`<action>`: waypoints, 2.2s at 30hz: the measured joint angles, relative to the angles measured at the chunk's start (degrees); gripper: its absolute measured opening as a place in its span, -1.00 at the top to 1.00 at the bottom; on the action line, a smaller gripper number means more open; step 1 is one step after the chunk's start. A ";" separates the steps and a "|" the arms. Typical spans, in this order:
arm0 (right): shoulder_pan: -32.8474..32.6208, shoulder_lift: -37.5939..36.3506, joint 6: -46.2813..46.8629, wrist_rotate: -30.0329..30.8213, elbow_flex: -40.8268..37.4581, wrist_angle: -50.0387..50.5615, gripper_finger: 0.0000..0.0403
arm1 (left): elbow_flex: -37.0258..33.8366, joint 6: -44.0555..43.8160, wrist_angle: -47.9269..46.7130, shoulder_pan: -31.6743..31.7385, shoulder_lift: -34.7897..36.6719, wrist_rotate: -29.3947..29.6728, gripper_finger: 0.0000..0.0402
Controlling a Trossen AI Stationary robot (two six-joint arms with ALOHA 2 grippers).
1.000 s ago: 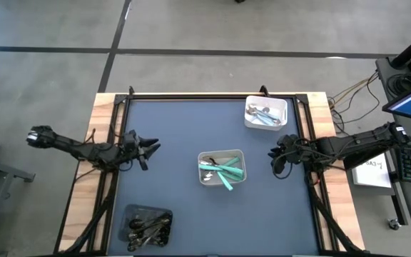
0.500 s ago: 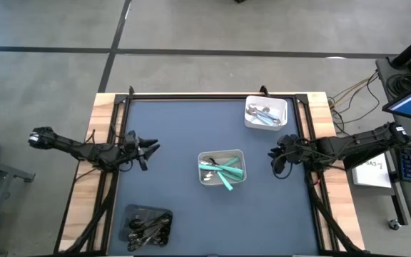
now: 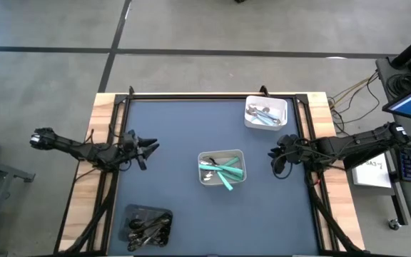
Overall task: Sort silverware by color (type)
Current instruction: Return to Home Position
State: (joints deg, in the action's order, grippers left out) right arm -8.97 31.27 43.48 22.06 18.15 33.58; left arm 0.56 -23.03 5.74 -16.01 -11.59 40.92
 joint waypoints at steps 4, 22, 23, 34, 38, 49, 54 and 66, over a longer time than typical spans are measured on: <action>0.00 0.00 0.00 -0.01 0.00 0.00 0.46 | 0.00 0.00 0.02 0.00 0.55 0.01 0.43; 0.00 0.00 0.00 0.01 0.00 0.00 0.46 | -0.04 0.00 0.15 0.00 1.15 -0.01 0.43; -0.02 0.02 0.00 0.01 0.00 0.00 0.46 | -0.04 0.00 0.17 0.00 1.09 0.00 0.43; 0.00 0.00 0.00 0.01 0.00 0.00 0.46 | -0.04 0.01 0.17 0.00 0.86 0.01 0.43; 0.00 0.01 0.00 0.01 0.00 0.00 0.46 | -0.04 0.00 0.17 0.00 0.81 0.00 0.43; -0.02 0.02 0.00 0.01 0.00 0.00 0.46 | 0.32 0.01 0.18 -0.01 0.81 -0.01 0.43; -0.01 0.00 0.00 0.01 0.00 0.01 0.46 | 0.66 0.02 0.50 -0.02 0.81 0.01 0.43; -0.02 0.00 0.00 0.01 0.00 0.00 0.46 | 0.78 0.02 0.58 -0.02 0.81 0.01 0.43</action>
State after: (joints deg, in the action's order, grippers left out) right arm -8.99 31.27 43.48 22.06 18.15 33.59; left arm 1.34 -23.00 6.32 -16.03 -10.79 40.93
